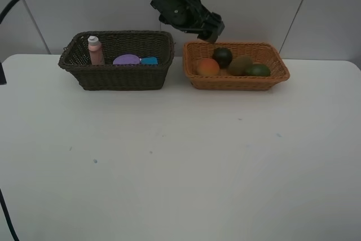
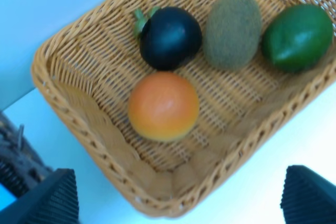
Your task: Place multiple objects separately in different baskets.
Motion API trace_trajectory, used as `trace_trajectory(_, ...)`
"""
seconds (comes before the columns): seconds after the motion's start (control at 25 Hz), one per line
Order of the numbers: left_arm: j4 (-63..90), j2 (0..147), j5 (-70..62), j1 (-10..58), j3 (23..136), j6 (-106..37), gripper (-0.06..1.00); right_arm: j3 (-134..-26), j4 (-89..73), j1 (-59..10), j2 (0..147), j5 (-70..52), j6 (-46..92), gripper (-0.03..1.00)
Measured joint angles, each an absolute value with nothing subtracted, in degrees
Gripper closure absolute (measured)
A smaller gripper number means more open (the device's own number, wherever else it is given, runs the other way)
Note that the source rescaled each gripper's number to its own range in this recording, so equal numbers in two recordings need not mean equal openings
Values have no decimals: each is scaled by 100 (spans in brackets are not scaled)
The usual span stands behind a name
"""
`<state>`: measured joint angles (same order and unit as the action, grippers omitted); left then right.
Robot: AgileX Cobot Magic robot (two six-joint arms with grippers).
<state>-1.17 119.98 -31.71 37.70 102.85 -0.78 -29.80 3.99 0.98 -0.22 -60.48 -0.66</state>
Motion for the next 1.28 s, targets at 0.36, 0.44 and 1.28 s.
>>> trace_trajectory(0.36,-132,10468,-2774,3770,8520,-78,-5,-2980,399,98,-22,-6048,-66,-3)
trace_trajectory(0.44,-146,10003,-2706,3765,8000,-78,-5,-2980,399,98,-22,-6048,-66,-3)
trace_trajectory(1.28,-47,5625,-4864,3759,4624,520,-5,-2980,399,98,-22,-6048,-66,-3)
